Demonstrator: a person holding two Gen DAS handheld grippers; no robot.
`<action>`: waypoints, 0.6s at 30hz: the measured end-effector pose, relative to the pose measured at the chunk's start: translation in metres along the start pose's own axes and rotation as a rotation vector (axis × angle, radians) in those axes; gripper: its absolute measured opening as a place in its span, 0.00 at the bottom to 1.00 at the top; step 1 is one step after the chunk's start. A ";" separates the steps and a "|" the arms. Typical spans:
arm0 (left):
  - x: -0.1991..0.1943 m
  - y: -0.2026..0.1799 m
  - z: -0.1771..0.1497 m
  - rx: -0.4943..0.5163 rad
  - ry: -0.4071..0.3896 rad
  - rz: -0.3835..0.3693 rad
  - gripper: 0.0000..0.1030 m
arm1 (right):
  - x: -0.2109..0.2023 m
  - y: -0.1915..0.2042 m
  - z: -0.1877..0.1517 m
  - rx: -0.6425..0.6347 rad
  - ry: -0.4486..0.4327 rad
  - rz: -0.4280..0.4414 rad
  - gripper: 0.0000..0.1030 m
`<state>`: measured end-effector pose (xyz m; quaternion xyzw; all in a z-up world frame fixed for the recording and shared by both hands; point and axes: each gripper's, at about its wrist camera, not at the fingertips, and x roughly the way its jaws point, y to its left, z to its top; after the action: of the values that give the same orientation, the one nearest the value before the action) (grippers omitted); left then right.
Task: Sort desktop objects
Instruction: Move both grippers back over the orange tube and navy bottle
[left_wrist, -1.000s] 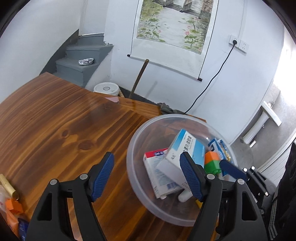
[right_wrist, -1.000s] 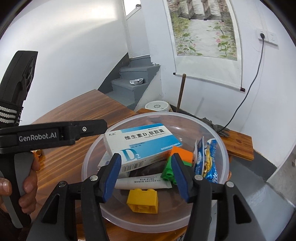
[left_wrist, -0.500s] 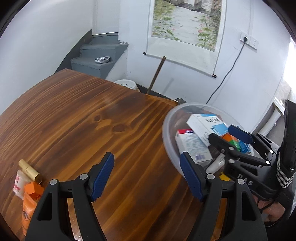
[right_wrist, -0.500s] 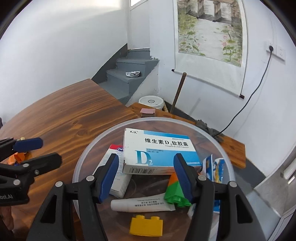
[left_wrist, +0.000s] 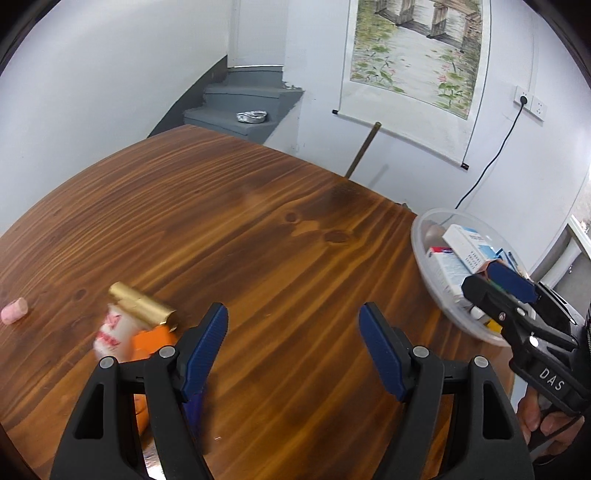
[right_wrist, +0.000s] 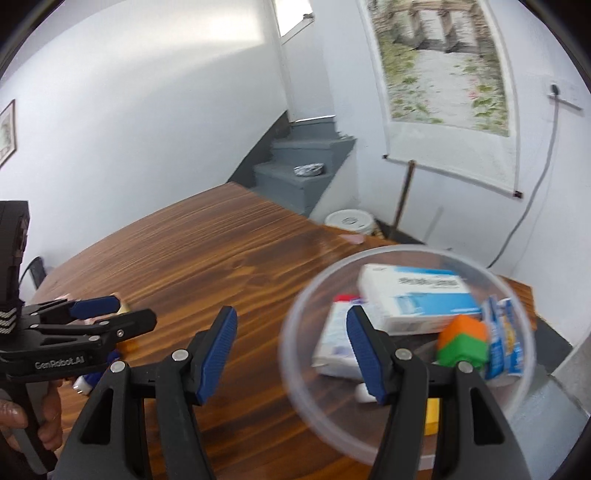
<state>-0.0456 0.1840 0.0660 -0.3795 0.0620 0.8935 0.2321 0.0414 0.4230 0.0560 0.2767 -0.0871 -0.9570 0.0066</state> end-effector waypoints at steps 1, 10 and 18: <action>-0.004 0.008 -0.003 -0.004 -0.001 0.011 0.74 | 0.003 0.007 -0.002 -0.001 0.016 0.024 0.64; -0.035 0.074 -0.034 -0.025 -0.006 0.113 0.74 | 0.017 0.076 -0.022 -0.074 0.146 0.184 0.64; -0.039 0.123 -0.060 -0.051 0.018 0.145 0.74 | 0.021 0.118 -0.037 -0.151 0.205 0.216 0.64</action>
<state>-0.0397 0.0432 0.0430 -0.3878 0.0686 0.9058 0.1564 0.0393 0.2994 0.0341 0.3606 -0.0432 -0.9213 0.1389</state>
